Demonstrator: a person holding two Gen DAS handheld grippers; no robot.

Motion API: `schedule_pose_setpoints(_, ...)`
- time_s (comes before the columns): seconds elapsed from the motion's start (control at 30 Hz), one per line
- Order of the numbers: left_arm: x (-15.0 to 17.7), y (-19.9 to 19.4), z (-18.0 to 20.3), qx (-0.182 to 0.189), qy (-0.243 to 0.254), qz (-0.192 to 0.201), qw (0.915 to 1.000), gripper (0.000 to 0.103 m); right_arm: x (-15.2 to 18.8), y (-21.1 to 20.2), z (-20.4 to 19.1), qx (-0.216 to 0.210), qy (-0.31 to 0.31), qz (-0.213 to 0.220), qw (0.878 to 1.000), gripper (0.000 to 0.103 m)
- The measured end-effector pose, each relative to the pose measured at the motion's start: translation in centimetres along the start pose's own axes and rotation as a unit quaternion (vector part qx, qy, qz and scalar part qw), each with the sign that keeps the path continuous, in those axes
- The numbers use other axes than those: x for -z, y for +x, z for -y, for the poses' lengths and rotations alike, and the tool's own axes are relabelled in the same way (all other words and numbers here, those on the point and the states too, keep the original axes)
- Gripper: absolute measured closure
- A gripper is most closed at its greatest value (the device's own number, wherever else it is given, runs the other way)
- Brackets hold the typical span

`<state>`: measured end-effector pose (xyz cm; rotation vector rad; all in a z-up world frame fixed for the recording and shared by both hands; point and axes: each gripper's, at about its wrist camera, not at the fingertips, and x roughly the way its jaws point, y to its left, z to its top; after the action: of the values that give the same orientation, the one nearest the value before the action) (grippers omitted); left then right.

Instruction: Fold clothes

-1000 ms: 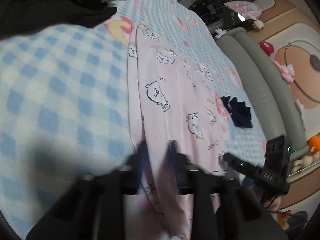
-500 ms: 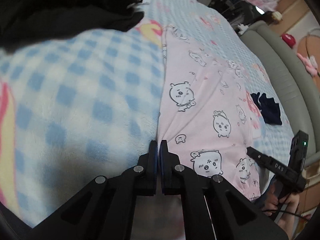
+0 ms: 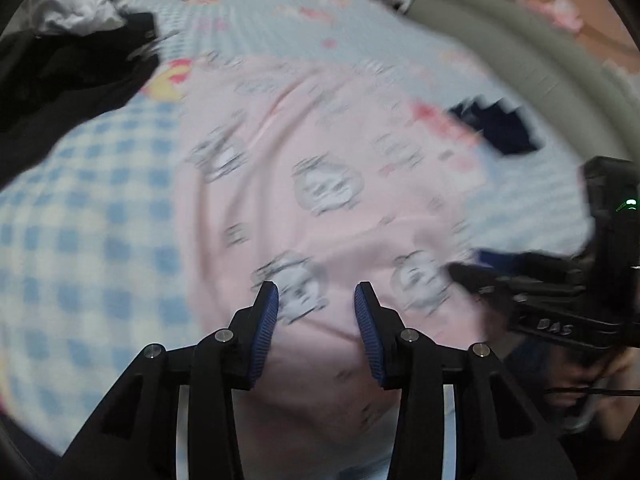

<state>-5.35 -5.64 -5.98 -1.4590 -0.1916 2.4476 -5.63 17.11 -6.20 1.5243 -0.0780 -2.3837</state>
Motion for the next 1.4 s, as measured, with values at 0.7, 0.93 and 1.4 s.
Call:
schedule_pose_setpoints(0.7,1.7,-0.9,1.3,0.007,-0.013,-0.048,0.9987,0.042,2.7,0.3,0.3,0.042,-0.017,-0.012,0.999,0.036)
schedule_pose_setpoints(0.93,0.6,-5.0,1.1,-0.003,-0.007,0.037,0.9993,0.037,2.1,-2.0,0.4,0.046,-0.01,0.01,0.999,0.032)
schedule_pose_setpoints(1.4,-3.5,-2.1,-6.5,0.039,-0.096,0.03,0.9942,0.039,-2.0,0.7,2.9,0.044,-0.01,-0.014,0.999,0.034)
